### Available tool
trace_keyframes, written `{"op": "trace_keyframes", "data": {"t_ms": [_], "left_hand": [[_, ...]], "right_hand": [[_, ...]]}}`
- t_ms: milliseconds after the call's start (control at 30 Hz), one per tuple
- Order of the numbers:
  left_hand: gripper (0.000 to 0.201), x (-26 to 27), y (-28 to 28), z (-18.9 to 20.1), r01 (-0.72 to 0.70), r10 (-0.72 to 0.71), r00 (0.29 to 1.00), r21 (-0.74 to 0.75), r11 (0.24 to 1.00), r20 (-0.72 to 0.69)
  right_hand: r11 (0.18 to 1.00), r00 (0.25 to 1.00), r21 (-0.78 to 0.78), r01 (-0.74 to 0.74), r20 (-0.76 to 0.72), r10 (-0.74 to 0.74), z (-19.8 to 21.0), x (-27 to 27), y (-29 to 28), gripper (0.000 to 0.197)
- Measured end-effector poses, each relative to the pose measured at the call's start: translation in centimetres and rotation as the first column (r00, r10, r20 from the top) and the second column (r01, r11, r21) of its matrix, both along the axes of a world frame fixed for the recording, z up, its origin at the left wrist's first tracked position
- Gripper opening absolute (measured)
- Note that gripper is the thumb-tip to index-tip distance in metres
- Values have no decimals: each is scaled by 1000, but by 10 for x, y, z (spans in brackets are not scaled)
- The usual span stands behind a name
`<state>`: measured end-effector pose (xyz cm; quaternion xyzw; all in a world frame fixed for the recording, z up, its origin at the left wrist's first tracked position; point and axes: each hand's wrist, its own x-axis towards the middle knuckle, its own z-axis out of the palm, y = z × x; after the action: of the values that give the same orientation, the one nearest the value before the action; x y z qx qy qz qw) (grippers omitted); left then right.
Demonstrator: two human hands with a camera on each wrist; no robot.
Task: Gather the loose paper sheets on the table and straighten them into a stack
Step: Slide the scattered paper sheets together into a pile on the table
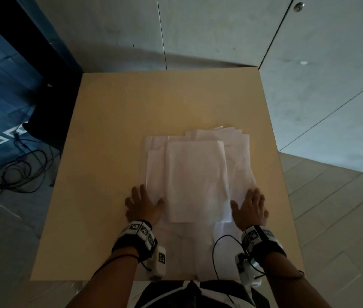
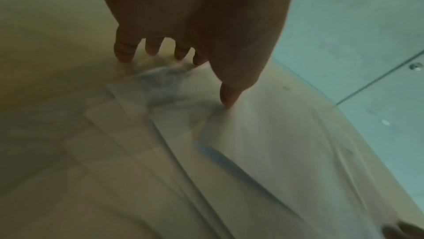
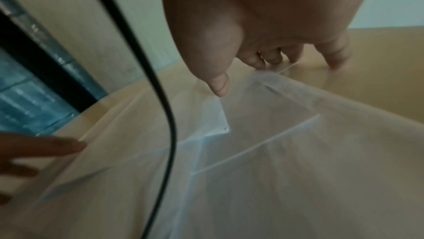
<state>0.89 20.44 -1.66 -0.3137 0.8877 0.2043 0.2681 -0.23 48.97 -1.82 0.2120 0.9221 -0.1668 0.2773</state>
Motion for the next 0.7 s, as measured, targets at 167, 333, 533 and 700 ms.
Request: {"op": "trace_keyframes", "data": {"t_ms": [167, 333, 533, 700], "left_hand": [[82, 9, 25, -1, 103, -104, 994, -26, 994, -20], [87, 6, 3, 3, -7, 7, 999, -4, 1000, -54], [82, 24, 28, 1, 102, -102, 994, -11, 995, -40], [84, 19, 24, 8, 39, -36, 995, 34, 999, -90]], "right_hand": [[999, 999, -33, -39, 8, 40, 0, 6, -9, 75], [997, 1000, -74, -3, -13, 2, 4, 5, 5, 75], [995, 996, -52, -87, -9, 86, 0, 22, 0, 76], [993, 1000, -121, -13, -29, 10, 6, 12, 8, 74]]}}
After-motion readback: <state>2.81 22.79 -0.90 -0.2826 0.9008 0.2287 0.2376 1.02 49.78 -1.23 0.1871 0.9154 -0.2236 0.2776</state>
